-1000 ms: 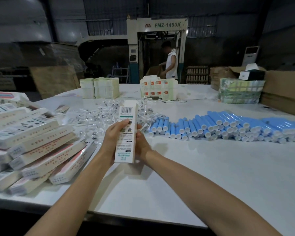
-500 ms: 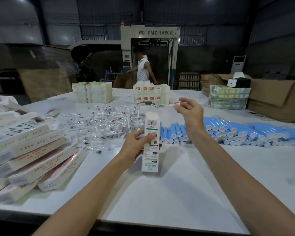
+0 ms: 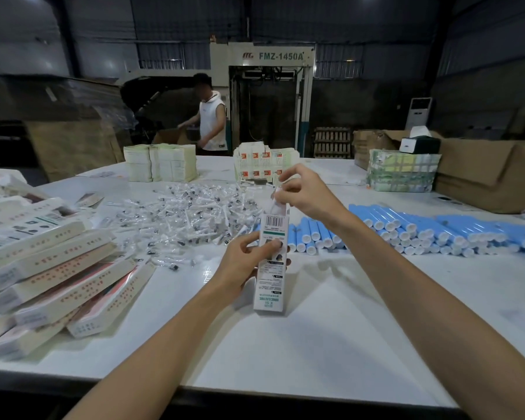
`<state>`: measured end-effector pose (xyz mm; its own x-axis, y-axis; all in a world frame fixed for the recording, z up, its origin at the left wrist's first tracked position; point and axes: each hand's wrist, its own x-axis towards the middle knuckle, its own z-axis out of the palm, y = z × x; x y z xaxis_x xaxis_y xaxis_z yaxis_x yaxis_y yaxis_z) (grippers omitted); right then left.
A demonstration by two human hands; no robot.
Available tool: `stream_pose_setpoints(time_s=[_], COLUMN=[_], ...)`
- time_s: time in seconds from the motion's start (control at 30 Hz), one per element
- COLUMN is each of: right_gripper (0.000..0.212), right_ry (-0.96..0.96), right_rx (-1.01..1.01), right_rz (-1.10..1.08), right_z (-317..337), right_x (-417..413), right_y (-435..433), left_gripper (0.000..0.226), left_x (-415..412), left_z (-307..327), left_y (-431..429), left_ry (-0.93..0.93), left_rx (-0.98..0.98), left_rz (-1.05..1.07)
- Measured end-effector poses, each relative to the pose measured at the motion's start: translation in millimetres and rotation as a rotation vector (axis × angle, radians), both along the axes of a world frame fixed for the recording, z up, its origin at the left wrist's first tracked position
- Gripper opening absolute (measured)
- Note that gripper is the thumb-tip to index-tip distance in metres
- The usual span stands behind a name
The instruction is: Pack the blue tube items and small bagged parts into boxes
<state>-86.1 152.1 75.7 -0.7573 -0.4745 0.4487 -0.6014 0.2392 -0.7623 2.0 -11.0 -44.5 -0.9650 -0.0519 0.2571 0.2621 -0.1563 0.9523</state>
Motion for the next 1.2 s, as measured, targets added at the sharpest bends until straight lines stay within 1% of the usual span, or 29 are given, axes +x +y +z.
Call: stream_pose_setpoints(time_s=[0.07, 0.17, 0.27, 0.3, 0.33, 0.37, 0.43, 0.5, 0.53, 0.63, 0.73, 0.8, 0.87, 0.93, 1.03, 1.13, 1.2], right_gripper=[0.026, 0.016, 0.004, 0.003, 0.008, 0.012, 0.016, 0.019, 0.020, 0.029, 0.044, 0.046, 0.046, 0.044, 0.037, 0.028, 0.025], right_ry=[-0.005, 0.079, 0.145, 0.168, 0.187, 0.198, 0.212, 0.174, 0.125, 0.015, -0.010, -0.021, -0.044, -0.060, -0.072, -0.069, -0.059], right_rx=[0.049, 0.105, 0.123, 0.143, 0.156, 0.134, -0.032, -0.213, -0.251, -0.231, -0.273, -0.318, -0.340, -0.347, -0.337, -0.311, -0.260], right_rz=[0.036, 0.076, 0.069, 0.054, 0.033, 0.010, -0.068, -0.144, -0.150, -0.038, 0.062, 0.073, 0.084, 0.099, 0.125, 0.141, 0.128], right_z=[-4, -9, -14, -17, -21, -27, -41, -56, -64, -90, -104, -106, -106, -106, -103, -99, -98], right_x=[-1, 0, 2, 3, 3, 3, 6, 8, 9, 14, 19, 20, 21, 22, 25, 25, 23], right_y=[-4, -7, -6, -5, -4, -2, 2, 7, 10, 13, 9, 6, 5, 5, 6, 8, 10], left_gripper=[0.030, 0.030, 0.027, 0.027, 0.028, 0.029, 0.033, 0.038, 0.039, 0.037, 0.037, 0.048, 0.066, 0.074, 0.072, 0.067, 0.063], left_x=[0, 0, 0, 0, 0, 0, 1, 1, 1, -1, -1, -1, 0, 3, 4, 3, 4], left_z=[-1, -1, -1, -1, -1, -1, -2, -2, -3, -4, -3, -3, -2, 0, 3, 3, 4], left_y=[-1, -2, -1, -1, 0, 0, -1, -1, -2, -2, -1, -2, -3, -3, -2, -2, -2], left_ry=[0.001, 0.001, 0.010, 0.014, 0.018, 0.021, 0.022, 0.020, 0.020, 0.034, 0.042, 0.033, 0.073, 0.137, 0.175, 0.175, 0.163], left_rx=[0.003, -0.001, -0.015, -0.019, -0.022, -0.022, -0.016, -0.018, -0.022, -0.025, -0.054, -0.047, -0.057, -0.094, -0.128, -0.163, -0.172], left_rz=[0.001, 0.005, 0.007, 0.007, 0.007, 0.006, -0.001, -0.002, -0.002, -0.002, 0.030, 0.076, 0.096, 0.100, 0.100, 0.092, 0.098])
